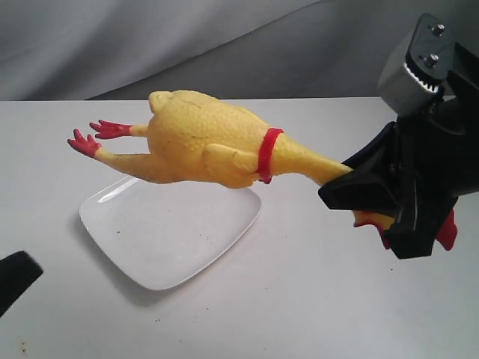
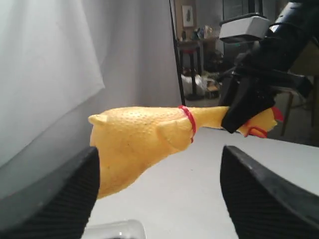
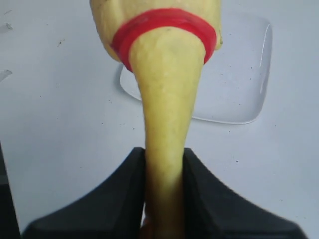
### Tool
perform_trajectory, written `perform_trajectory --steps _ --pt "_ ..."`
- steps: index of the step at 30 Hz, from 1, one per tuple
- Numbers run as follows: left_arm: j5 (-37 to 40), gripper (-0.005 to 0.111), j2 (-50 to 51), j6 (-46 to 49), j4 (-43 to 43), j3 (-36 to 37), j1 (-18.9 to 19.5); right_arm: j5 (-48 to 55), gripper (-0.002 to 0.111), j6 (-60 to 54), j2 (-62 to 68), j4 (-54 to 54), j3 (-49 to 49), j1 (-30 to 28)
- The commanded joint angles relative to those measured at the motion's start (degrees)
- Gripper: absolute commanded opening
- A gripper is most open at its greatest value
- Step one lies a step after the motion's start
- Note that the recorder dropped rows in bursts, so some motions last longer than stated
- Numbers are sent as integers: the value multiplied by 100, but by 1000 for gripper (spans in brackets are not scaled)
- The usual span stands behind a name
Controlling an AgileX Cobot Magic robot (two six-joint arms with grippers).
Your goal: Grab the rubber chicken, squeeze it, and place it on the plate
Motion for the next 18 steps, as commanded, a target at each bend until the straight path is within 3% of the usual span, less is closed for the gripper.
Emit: perform_trajectory --steps 1,4,8,13,18 --pt "-699 68 1047 -173 1273 -928 10 41 0 -28 -57 441 -3 4" --pt "-700 68 1932 -267 1479 -1502 -380 65 0 -28 -57 519 -3 4" --pt "-671 68 2830 581 1479 -1929 -1025 90 0 -16 -57 546 -3 4" --pt "-141 68 3403 760 1479 -2113 -1633 109 0 -16 -57 559 -3 4" --pt "369 66 3502 2523 1479 -2068 -2243 98 0 -16 -57 559 -3 4"
